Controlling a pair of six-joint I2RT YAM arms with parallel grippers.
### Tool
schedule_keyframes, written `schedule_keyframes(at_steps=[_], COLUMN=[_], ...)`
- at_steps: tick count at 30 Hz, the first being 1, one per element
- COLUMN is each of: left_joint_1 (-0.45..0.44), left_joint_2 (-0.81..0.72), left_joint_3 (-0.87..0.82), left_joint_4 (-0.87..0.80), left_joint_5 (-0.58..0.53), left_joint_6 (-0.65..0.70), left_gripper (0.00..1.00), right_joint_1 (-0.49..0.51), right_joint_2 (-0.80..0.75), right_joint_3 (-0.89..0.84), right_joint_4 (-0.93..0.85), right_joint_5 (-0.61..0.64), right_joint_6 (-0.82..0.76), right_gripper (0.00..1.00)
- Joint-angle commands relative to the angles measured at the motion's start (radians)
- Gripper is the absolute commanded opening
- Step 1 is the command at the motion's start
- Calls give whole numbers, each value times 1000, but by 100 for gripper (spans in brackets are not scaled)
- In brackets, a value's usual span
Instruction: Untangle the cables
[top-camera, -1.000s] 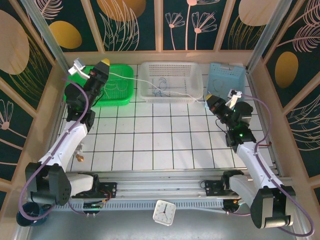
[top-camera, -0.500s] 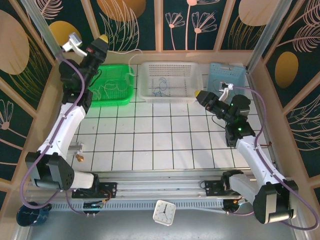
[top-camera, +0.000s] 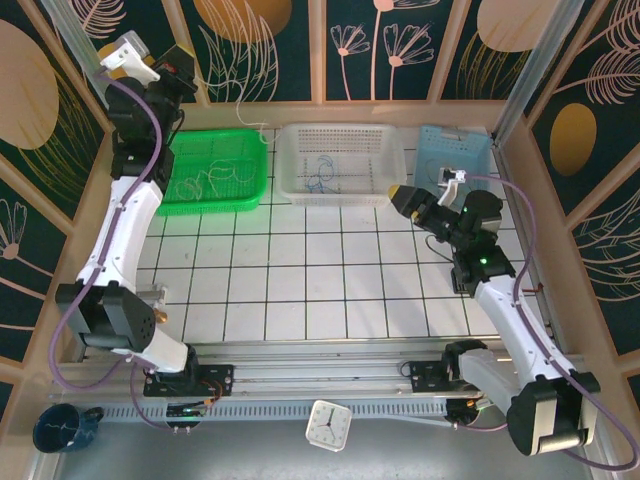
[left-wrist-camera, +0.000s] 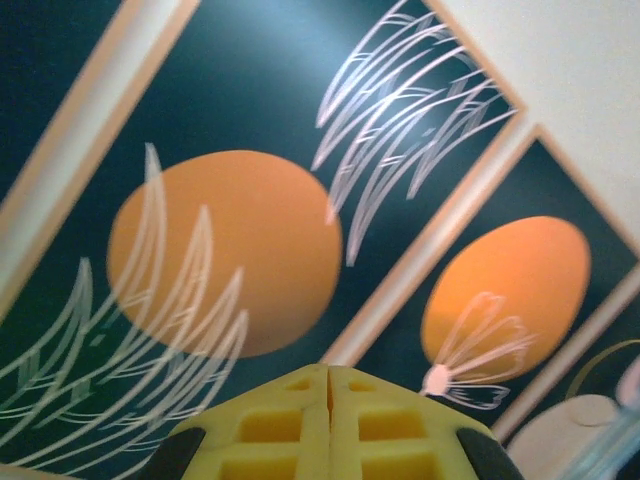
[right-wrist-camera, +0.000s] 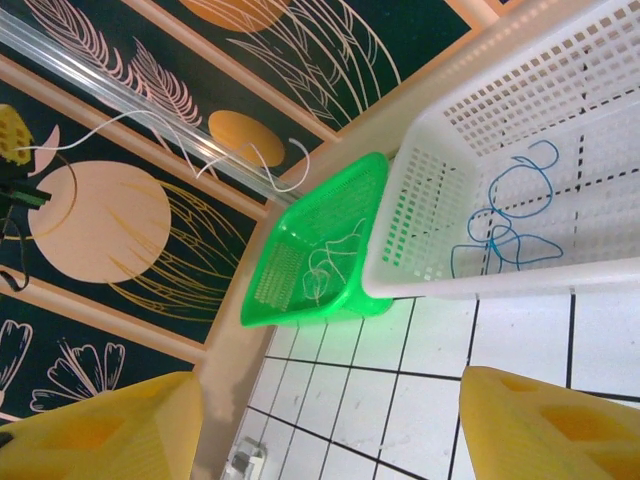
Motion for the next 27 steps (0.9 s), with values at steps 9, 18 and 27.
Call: schedule_keyframes(at_steps=[9, 18, 27], left_joint_1=[31, 106, 209], left_joint_2=[105, 139, 128], left_joint_3=[39, -156, -341], left_joint_4=[-54, -6, 70], left_joint_5=[-62, -67, -12], left_joint_6=[133, 145, 48], left_gripper=[0, 0, 98], right_joint_1=[4, 5, 6], right_joint_2=[-106, -129, -134], right_joint_3=[-13, -23, -6], right_joint_4=[-100, -118, -149], right_joint_5=[25, 20, 22], right_joint_6=[-45, -50, -65], right_gripper=[69, 69, 70])
